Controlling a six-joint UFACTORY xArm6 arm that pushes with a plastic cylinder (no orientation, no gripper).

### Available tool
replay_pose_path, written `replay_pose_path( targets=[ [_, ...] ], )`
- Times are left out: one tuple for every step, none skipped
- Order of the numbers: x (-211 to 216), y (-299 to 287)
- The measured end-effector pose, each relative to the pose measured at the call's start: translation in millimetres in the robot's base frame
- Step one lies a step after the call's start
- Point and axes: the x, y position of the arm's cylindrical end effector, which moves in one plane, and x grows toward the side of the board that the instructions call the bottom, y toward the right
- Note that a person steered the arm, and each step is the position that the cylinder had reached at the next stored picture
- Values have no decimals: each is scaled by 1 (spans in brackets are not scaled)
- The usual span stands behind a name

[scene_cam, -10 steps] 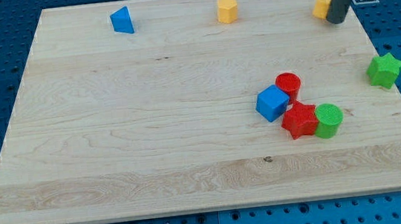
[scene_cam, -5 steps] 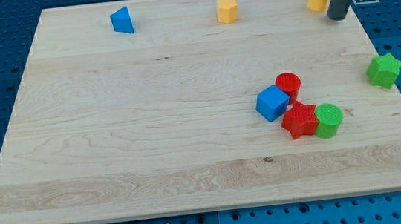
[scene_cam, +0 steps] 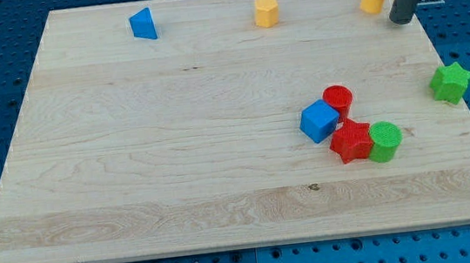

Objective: Push the green star to the center

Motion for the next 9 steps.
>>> replay_pose_path(
  targets=[
    [6, 0],
    [11, 0],
    [16, 0],
    [20, 0],
    [25, 4],
    [28, 4],
    [41, -24],
    [65, -44],
    [90, -59]
  ],
)
